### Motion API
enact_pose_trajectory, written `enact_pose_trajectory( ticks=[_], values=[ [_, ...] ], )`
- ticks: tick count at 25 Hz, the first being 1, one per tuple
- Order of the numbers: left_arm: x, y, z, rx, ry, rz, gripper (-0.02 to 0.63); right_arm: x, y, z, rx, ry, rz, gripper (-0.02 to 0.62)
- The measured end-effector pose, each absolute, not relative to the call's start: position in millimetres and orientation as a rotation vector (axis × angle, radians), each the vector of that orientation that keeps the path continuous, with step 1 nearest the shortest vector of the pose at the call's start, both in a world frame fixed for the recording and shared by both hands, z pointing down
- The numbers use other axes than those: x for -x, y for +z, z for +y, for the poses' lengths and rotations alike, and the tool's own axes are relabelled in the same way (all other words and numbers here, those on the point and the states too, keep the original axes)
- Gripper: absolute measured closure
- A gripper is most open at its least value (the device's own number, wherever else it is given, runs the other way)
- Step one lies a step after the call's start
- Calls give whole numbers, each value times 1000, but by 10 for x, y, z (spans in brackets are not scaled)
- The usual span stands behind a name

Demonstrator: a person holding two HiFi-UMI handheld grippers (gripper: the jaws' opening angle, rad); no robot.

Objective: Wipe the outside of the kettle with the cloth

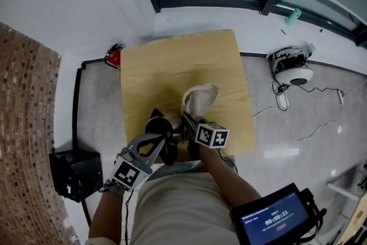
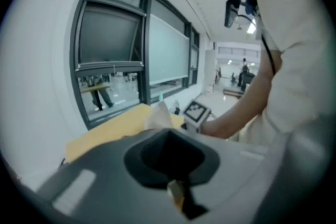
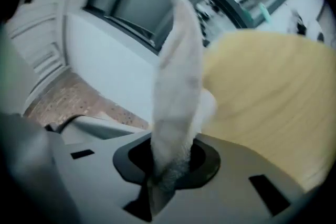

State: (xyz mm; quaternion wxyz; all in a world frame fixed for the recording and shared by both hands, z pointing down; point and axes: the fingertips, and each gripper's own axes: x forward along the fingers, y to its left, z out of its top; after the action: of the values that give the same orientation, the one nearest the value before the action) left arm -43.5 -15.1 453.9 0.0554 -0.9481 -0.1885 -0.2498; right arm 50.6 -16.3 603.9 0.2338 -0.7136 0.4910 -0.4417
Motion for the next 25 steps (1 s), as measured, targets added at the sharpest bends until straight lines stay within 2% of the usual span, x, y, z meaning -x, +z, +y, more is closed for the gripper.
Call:
enact_pose_trajectory(
  ticks=[2, 4, 6, 10, 13, 16, 20, 25],
  values=[
    [422, 4540, -141, 2868, -764, -578, 609, -493, 5834, -192, 1899, -1237, 1382, 517],
    [397, 4529, -155, 2872, -743, -577, 609, -329, 5051, -323, 1837, -976, 1574, 517],
    [406, 4504, -181, 2897, -717, -553, 609, -238, 4903, -372, 1878, -857, 1610, 517],
    [393, 4509, -137, 2897, -723, -527, 609, -517, 6181, -10, 1989, -1340, 1289, 517],
    [575, 4457, -309, 2945, -742, -341, 609, -497, 5957, 179, 1996, -1354, 1411, 517],
    [1056, 4813, -460, 3070, -853, -189, 609, -280, 5759, 384, 1909, -1427, 1440, 515],
    [1405, 5590, 231, 2725, -960, -679, 613, 4, 5812, 357, 1867, -1488, 1379, 515],
    [1070, 5673, 619, 2706, -902, -935, 607, -57, 5842, 170, 1861, -1441, 1480, 515]
  ],
)
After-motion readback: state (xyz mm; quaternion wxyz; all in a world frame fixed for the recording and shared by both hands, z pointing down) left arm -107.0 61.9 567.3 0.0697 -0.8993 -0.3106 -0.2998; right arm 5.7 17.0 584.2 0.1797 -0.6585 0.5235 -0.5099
